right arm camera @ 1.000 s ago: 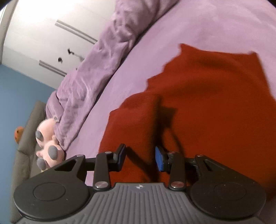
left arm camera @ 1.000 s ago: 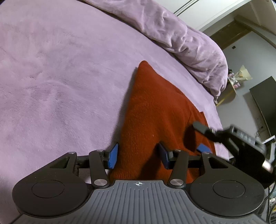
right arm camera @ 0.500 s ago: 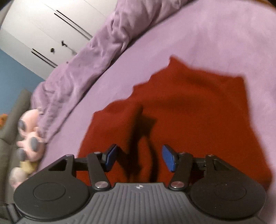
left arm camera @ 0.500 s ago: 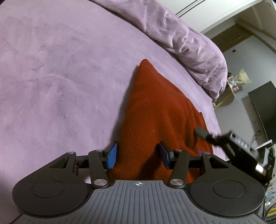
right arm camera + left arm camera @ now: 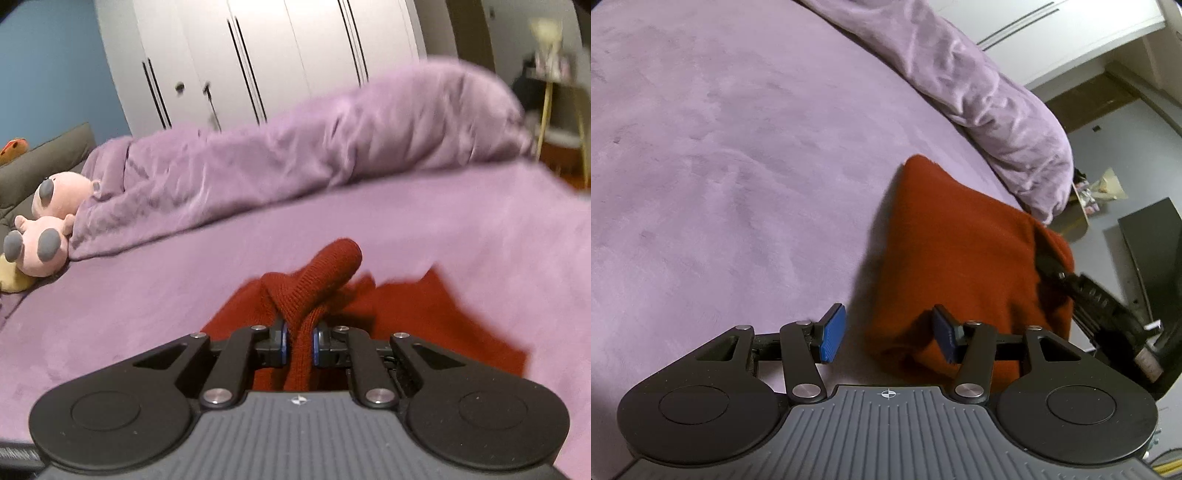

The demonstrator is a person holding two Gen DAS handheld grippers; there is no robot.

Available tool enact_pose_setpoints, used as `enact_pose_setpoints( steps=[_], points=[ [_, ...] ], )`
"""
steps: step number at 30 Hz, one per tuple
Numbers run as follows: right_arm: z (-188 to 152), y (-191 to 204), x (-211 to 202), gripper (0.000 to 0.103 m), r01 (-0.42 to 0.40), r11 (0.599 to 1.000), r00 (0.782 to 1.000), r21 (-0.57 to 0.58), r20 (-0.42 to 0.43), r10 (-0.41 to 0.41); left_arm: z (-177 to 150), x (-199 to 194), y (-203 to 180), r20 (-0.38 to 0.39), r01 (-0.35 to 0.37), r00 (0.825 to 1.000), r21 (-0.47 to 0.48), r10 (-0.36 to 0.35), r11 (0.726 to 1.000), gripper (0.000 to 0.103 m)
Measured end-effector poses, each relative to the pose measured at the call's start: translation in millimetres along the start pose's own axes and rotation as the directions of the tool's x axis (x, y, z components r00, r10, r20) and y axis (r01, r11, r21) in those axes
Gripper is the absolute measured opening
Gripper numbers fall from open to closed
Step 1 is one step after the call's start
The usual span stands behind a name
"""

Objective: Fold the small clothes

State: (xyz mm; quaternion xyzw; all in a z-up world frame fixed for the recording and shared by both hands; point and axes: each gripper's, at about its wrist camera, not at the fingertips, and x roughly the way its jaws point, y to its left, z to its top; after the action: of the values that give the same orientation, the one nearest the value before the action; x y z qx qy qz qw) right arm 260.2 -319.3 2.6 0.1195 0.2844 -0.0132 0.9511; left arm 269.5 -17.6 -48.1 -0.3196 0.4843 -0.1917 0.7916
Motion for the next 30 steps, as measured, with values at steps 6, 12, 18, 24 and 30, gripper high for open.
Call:
enact_pose_setpoints(
  steps=[6,12,18,24,30],
  points=[
    [-8,-53,-12,0.012,0.2,0.978,0.98,-0.056,0.002,-0.2,-16,15,-25,-0.039,-0.001,0.999,0.078,0.004,0.997,0.059],
    [-40,-98,-58,0.045,0.177,0.97,0.984,0.167,-0.027,-0.175,-34,22,-35,-0.02,-0.059,0.998,0.166,0.063,0.984,0.06],
    [-105,-115,-114,0.056,-0.006,0.879,1.0,0.476,-0.012,0.014,-48,21,-39,-0.019,-0.095,0.995,0.214,0.101,0.972,0.06],
    [-116,-113,-86,0.049,-0.031,0.802,0.998,0.597,-0.022,0.054,-57,30,-54,-0.021,-0.156,0.986,0.277,0.168,0.948,0.06],
    [-139,-141,-68,0.018,-0.255,0.361,0.947,0.897,0.157,0.279,-56,46,-70,0.013,-0.206,0.977,0.327,0.213,0.922,0.059]
  ],
)
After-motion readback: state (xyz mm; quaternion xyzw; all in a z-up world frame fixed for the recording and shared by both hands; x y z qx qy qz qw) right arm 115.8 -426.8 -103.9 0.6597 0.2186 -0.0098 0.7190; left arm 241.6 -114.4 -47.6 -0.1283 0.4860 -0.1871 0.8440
